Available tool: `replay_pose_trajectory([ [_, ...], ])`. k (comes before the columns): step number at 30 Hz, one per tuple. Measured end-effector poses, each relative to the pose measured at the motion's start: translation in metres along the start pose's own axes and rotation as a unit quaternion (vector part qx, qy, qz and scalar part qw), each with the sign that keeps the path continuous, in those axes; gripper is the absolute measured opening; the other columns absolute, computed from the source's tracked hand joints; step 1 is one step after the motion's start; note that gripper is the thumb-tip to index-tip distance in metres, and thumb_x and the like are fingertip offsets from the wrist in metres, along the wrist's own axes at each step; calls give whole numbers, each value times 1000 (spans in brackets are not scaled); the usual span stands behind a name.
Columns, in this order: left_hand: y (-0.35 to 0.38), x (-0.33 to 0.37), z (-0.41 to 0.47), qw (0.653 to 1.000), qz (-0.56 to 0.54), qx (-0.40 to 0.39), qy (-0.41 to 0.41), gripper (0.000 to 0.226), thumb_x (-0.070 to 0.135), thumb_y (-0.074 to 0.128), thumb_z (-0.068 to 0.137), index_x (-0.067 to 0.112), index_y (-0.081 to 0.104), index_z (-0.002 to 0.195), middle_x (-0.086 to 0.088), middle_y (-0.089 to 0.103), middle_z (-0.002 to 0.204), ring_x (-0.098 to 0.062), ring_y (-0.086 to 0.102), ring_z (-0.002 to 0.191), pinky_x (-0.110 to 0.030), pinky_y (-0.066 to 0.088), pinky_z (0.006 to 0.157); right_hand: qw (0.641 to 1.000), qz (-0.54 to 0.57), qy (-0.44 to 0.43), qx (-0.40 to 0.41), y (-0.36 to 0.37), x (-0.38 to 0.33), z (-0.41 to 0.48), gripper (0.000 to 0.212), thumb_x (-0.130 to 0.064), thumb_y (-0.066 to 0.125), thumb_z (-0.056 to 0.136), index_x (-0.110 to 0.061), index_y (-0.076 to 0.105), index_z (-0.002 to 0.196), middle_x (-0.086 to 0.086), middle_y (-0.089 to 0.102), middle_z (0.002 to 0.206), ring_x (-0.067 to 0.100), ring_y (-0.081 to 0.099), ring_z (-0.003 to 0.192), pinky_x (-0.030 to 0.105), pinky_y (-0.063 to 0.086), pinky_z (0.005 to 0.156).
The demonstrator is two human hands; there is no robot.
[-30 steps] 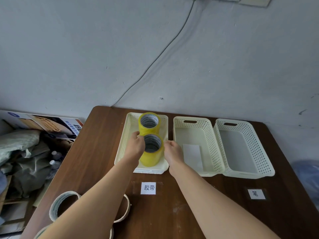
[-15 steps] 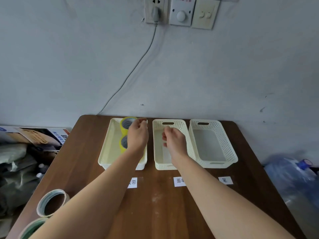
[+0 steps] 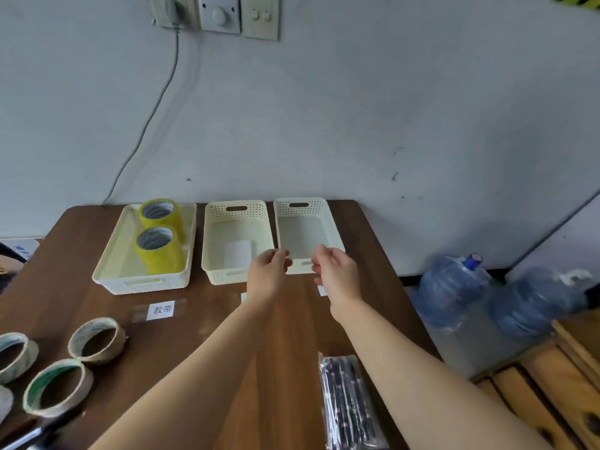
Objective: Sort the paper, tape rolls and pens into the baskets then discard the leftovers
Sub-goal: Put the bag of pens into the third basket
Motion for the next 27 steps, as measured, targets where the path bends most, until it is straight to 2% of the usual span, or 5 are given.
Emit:
replay_pose_trajectory([
  [6,46,-44,-44,999,30,-6,-17,20,26,51,94,24,65,79,1,70,85,-15,63,81,-34,49,77,1000,9,20,9,-64,42,-19,16,-42,54,93,-30,62,85,-3,69,96,13,66,93,31,55,81],
  [18,70,-157,-101,976,169,-47,-130,21,23,54,90,20,62,110,6,66,92,-7,59,64,-20,44,52,982,-126,142,-18,-111,169,-57,22,-33,57,92,-21,64,109,-11,64,98,5,57,87,22,45,71],
  [22,70,-189,-110,957,230,-72,-164,36,15,50,88,18,56,123,4,62,103,-11,58,65,-23,46,52,965,-162,207,-27,-115,212,-71,19,-24,63,90,-18,67,107,-2,68,106,15,62,95,26,47,73],
  [25,67,-208,-117,947,252,-74,-188,46,13,48,85,18,49,131,-2,55,123,-15,61,89,-28,51,67,950,-199,236,-36,-115,233,-81,29,-24,65,88,-16,64,116,2,66,115,20,62,100,33,53,83],
  [27,65,-219,-122,942,255,-74,-203,47,13,48,87,13,45,134,5,57,108,-7,56,79,-21,44,59,943,-220,245,-39,-115,241,-85,37,-25,64,89,-15,59,125,4,63,124,24,61,108,37,53,91],
])
Point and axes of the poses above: each hand's wrist, its own z-axis towards the middle knuckle, its own y-axis out of the palm, x = y × z, the point moved 9 cm from there along z, towards the middle knuckle
